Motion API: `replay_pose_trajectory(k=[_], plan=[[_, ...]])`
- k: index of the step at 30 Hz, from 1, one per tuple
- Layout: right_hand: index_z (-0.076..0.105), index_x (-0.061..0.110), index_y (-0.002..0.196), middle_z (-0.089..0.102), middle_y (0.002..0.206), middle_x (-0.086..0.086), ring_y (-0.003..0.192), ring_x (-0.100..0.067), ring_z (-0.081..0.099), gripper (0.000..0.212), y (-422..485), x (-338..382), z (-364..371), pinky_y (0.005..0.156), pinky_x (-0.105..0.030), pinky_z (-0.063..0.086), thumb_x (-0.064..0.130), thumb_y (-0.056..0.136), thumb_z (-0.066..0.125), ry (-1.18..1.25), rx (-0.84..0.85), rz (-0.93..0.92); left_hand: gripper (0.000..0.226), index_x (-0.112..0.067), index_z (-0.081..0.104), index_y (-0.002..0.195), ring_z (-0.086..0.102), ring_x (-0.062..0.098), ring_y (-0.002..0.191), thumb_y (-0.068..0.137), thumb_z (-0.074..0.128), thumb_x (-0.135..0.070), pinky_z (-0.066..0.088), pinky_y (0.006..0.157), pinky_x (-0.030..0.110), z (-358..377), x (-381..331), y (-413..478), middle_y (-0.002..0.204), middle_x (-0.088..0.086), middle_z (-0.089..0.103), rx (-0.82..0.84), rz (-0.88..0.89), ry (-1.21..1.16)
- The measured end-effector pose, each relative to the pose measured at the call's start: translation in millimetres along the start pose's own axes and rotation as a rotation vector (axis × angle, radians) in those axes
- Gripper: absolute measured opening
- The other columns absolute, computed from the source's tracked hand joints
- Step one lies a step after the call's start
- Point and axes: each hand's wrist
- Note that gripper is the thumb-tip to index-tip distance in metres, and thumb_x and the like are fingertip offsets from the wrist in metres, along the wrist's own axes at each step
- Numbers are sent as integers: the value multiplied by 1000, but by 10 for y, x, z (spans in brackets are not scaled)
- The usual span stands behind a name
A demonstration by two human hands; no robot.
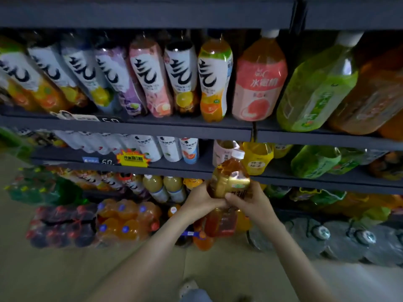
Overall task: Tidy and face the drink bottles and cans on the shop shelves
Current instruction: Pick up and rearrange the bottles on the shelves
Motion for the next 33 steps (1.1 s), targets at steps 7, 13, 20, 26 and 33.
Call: replay_pose_trajectory(k=[7,13,20,26,33], plan=[[44,13,118,52,113,0,110,-15,51,86,371,-719,476,94,-35,46,49,52,86,98,-414,-157,59,-23,50,121,61,20,102,70,76,-38,45,73,26,520,560,505,109,-2,66,-230,275,345],[47,29,108,58,103,14,94,-3,57,79,721,-1282,473,77,-21,43,57,42,80,268,-564,-406,55,-45,50,120,54,-11,106,72,76,-42,46,89,15,506,1001,1015,115,-23,60,-97,578,252],[45,34,113,56,101,21,91,9,52,93,938,-1526,448,72,-17,41,55,29,77,412,-629,-570,84,-14,23,143,25,14,134,78,70,-39,24,106,22,632,1078,1831,142,1,29,-795,720,105],[45,34,107,54,94,23,83,9,50,89,945,-1380,333,71,-16,40,46,26,80,453,-659,-537,121,-38,-1,141,40,26,129,52,79,-53,41,103,45,633,843,2200,143,7,34,-646,607,-29],[46,28,123,56,111,10,101,-12,56,104,979,-1424,354,85,-36,50,61,30,80,390,-753,-587,108,-30,10,140,49,26,118,59,79,-41,47,91,36,701,892,2167,134,6,43,-768,664,-57]])
Point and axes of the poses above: each hand's wrist, its own y-axis towards the middle knuckle, its own z-axis out of the palm, x = y × z
